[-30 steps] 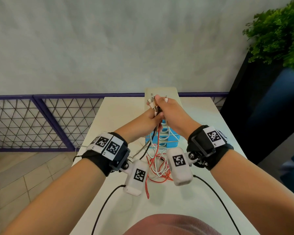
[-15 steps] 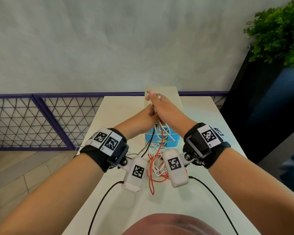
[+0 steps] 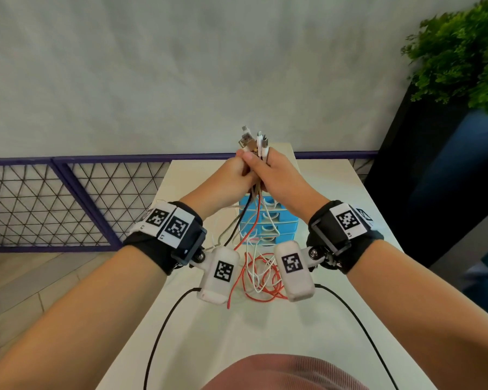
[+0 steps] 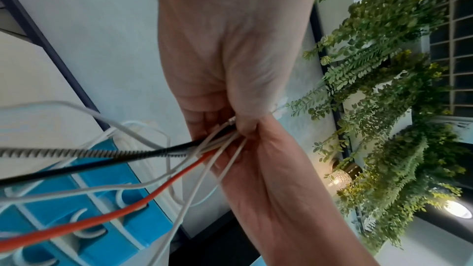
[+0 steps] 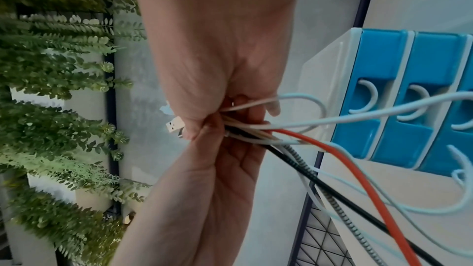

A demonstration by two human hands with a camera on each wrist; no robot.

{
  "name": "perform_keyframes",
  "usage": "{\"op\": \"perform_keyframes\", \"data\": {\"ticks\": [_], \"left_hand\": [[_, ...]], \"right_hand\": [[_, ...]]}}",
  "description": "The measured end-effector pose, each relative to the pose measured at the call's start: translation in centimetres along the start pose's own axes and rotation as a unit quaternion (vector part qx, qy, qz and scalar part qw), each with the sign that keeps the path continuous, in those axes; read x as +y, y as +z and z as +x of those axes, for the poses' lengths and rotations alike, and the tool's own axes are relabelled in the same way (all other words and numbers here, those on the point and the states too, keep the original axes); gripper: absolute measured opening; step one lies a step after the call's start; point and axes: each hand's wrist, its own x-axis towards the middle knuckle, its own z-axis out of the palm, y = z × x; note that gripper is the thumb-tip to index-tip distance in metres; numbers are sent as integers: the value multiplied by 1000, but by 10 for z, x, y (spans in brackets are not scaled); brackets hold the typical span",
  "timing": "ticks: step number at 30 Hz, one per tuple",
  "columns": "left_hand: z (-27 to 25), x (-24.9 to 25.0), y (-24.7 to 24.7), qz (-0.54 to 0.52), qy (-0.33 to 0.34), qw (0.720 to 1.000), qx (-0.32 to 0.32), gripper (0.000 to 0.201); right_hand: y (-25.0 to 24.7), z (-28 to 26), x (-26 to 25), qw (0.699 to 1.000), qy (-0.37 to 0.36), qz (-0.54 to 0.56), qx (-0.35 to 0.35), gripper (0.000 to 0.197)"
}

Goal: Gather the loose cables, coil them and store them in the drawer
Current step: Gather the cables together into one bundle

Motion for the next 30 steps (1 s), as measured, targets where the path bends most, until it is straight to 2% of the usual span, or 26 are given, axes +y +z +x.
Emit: {"op": "perform_keyframes", "data": {"ticks": [5,7,9,13,16,20,22,25,28,30], "left_hand": [[1,-2,-6,100,14,991,-87,21],[-2,-8,-7,96,-7,991,-98,11],[-6,-13,-6,49,-16,993,-105,13],[-17,-39,-1,151,-16,976,-154,21],[-28,-75,-5,152,-59,974,-159,21],[-48,-141,-16,250,-159,928,-225,23],[-54,-163,-17,237,-186,926,-227,26],[-56,-157,-14,222,-210,930,-207,12],[-49,-123,-12,162,-187,953,-177,62],[-42,-79,-11,66,-138,981,-121,72]], "right_hand": [[0,0,2,998,2,23,50,34],[-4,2,0,995,3,77,66,33],[-9,3,-5,984,14,165,58,27],[-22,6,-18,960,11,264,92,30],[-36,10,-28,956,2,268,116,31],[-53,13,-32,950,-7,274,150,30],[-57,14,-32,947,-3,282,157,30],[-52,12,-28,947,14,283,149,30],[-45,11,-21,952,32,282,115,30],[-38,9,-15,957,37,274,82,30]]}}
